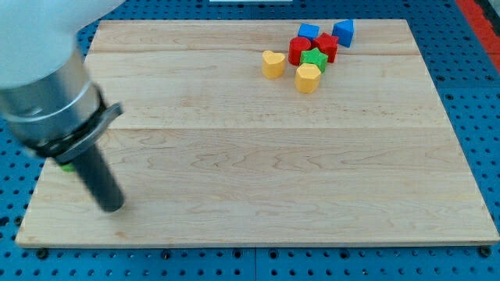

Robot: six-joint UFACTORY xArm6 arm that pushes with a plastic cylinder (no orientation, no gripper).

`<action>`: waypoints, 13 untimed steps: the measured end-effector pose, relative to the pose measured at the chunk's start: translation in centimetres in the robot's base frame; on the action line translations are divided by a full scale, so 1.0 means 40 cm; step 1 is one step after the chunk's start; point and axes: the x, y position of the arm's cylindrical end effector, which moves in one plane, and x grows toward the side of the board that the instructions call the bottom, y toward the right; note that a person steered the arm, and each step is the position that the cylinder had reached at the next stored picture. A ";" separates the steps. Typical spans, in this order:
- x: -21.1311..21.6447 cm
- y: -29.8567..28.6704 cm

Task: Move green circle closer to yellow hexagon

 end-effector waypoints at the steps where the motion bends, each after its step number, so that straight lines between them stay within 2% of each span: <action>1: 0.006 -0.168; 2: -0.119 -0.263; 3: -0.275 -0.168; 4: -0.342 -0.081; 6: -0.438 -0.071; 7: -0.404 -0.074; 8: -0.248 -0.138; 9: -0.237 -0.048; 10: -0.351 0.185; 11: -0.344 0.323; 12: -0.282 0.262; 13: -0.336 0.398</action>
